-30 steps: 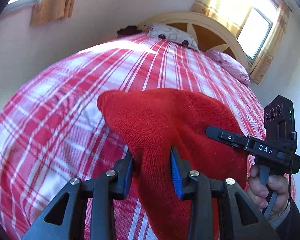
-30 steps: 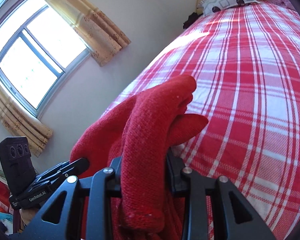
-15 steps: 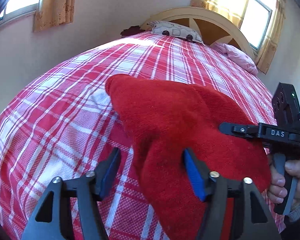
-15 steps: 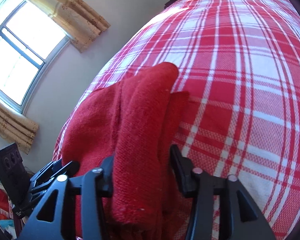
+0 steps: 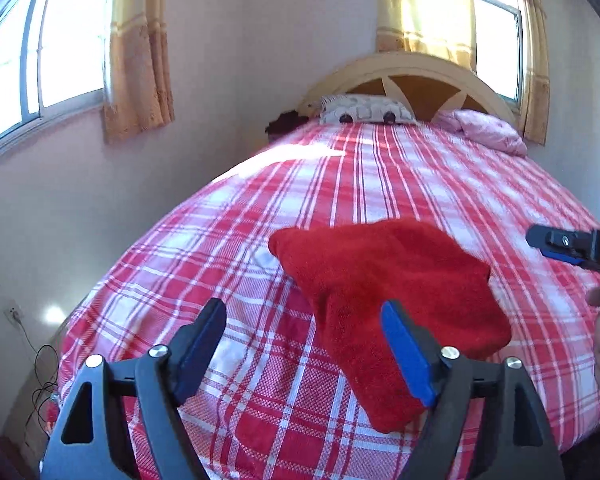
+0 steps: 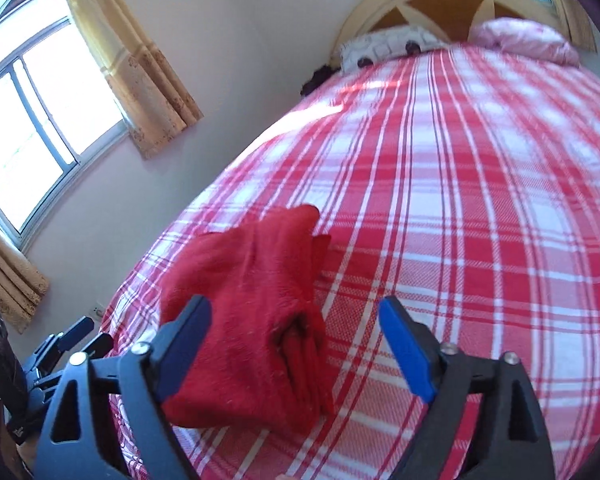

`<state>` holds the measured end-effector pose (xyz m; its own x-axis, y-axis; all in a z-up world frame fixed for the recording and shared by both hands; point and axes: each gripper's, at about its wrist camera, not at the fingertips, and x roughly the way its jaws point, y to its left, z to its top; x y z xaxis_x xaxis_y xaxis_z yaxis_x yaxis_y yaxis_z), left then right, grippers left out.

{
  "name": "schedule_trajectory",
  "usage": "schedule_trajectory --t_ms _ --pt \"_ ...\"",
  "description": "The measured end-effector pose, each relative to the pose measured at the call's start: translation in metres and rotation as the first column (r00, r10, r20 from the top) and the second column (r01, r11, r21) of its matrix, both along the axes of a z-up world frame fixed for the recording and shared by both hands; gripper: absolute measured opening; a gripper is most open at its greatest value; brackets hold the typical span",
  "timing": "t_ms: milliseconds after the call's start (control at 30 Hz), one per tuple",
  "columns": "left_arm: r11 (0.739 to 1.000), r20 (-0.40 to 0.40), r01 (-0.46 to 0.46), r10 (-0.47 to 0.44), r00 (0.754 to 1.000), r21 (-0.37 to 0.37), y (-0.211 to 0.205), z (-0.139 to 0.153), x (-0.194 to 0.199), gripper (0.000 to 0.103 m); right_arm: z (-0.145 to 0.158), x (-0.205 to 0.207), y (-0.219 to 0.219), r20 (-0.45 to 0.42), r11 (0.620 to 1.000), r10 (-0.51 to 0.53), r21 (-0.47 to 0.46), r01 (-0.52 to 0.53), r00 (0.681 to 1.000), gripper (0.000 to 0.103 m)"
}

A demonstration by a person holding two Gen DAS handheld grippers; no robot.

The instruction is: Fold small clothes

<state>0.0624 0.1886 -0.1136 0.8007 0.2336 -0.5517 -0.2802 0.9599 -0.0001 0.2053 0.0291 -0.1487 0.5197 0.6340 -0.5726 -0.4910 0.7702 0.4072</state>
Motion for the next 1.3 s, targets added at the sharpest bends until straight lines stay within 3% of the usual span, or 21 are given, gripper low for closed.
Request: schedule_trajectory --t_ms 233,467,800,1300 --pt "1.000 0.112 0.012 -0.010 0.994 -0.021 -0.004 0.035 -0.017 0.082 0.050 -0.061 0.004 0.212 0.998 0.026 -0.060 -0.014 0.977 0.103" --pt "1.000 0.176 0.014 -0.012 0.984 -0.013 -0.012 0.055 -0.031 0.082 0.068 -0.089 -0.002 0.320 0.996 0.008 -0.084 0.020 0.947 0.103" --pt "1.000 0.197 0.024 -0.027 0.980 0.018 -0.021 0.060 -0.036 0.082 0.070 -0.104 -0.011 0.330 0.995 -0.022 -0.083 0.052 0.944 0.103" --pt "0.998 0.166 0.045 -0.049 0.985 0.032 -0.028 0.058 -0.034 0.082 0.075 -0.122 -0.014 0.383 0.994 -0.020 -0.090 0.059 0.924 0.103"
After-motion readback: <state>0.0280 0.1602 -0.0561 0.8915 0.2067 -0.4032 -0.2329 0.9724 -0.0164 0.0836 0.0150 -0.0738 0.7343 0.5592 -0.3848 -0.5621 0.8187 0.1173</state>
